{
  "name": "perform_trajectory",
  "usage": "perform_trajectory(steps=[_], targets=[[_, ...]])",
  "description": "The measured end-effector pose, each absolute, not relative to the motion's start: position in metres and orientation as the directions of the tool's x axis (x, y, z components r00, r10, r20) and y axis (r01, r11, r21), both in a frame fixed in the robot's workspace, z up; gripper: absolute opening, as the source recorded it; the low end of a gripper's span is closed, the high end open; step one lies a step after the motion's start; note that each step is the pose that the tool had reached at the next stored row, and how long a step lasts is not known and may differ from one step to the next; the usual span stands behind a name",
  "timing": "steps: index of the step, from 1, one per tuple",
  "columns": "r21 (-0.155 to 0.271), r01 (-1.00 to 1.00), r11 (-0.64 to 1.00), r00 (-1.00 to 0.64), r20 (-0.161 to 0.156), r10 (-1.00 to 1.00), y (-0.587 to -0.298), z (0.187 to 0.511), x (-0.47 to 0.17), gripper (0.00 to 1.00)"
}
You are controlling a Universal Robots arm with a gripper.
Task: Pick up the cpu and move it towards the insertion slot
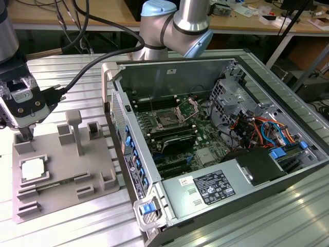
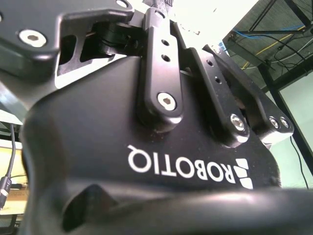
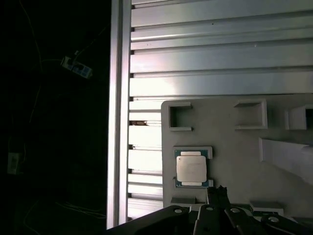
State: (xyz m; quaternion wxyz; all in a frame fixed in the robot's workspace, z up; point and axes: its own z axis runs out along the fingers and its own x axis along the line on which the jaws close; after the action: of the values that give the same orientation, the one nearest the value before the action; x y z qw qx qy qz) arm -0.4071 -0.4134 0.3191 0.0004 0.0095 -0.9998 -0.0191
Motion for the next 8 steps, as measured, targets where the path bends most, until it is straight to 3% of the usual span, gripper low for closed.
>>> perform_trajectory(steps=[8], targets=[[0.038, -0.019, 0.999, -1.0, 0.0, -0.019, -0.4141, 0.3178, -0.4072, 0.11]])
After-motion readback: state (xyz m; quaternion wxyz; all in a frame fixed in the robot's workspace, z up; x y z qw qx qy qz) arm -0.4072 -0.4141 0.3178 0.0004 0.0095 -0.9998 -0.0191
